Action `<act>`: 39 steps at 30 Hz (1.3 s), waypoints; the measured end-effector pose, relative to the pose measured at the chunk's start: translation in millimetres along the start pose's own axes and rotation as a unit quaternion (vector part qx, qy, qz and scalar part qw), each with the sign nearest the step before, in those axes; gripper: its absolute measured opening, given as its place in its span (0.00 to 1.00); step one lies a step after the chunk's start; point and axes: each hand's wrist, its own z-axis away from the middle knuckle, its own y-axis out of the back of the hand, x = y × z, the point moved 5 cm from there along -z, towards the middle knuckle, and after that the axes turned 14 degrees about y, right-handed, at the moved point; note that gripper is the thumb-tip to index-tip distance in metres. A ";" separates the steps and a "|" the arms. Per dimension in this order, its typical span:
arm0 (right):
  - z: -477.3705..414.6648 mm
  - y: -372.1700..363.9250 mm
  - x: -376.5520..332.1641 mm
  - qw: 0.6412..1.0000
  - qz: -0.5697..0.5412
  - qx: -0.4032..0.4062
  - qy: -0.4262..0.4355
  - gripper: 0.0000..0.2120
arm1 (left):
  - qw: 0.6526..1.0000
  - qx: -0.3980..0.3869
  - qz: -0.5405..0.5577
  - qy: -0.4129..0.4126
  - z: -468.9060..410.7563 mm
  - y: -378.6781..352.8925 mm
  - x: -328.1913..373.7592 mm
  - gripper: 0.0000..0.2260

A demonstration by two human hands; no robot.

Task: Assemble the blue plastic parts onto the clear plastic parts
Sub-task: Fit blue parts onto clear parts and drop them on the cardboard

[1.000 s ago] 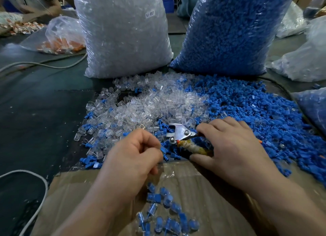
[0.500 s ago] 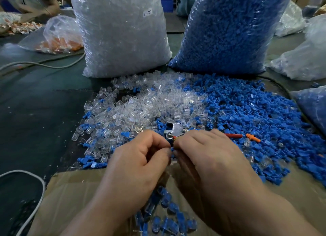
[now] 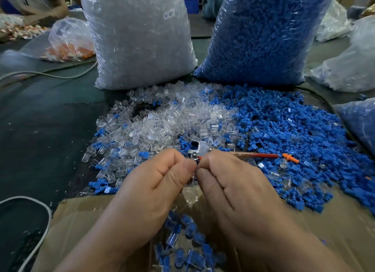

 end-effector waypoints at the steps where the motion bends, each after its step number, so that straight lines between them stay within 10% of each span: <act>1: 1.7 -0.1 1.4 0.996 -0.077 0.012 -0.041 0.15 | 0.999 -0.001 -0.007 -0.032 2.0 -0.6 4.2 0.18; 4: 8.3 -14.2 6.2 0.836 -0.493 0.044 -0.237 0.09 | 0.983 0.038 -0.108 -0.141 7.1 -0.4 14.9 0.08; 6: 10.3 -16.0 2.6 0.761 -0.586 0.027 -0.277 0.10 | 0.980 0.037 -0.125 -0.152 8.7 0.5 17.6 0.07; 11: 10.5 4.8 18.8 0.987 0.004 -0.086 -0.135 0.19 | 0.989 0.066 -0.127 -0.022 0.7 21.3 3.9 0.01; 17: 13.3 -3.1 24.4 0.962 0.231 -0.128 -0.074 0.16 | 0.924 0.040 -0.380 0.011 -6.1 19.7 -9.0 0.07; 25: -3.5 -17.7 31.1 0.956 0.261 -0.125 -0.049 0.23 | 0.919 -0.046 -0.391 0.002 0.3 6.0 -4.8 0.13; 31: 2.2 -13.6 30.9 0.964 0.228 -0.126 -0.046 0.24 | 0.910 0.208 -0.354 0.053 -5.4 36.9 -4.2 0.13; 39: -0.1 -19.9 30.1 0.963 0.227 -0.133 -0.057 0.31 | 0.814 0.219 -0.498 0.205 -6.9 71.6 -28.9 0.57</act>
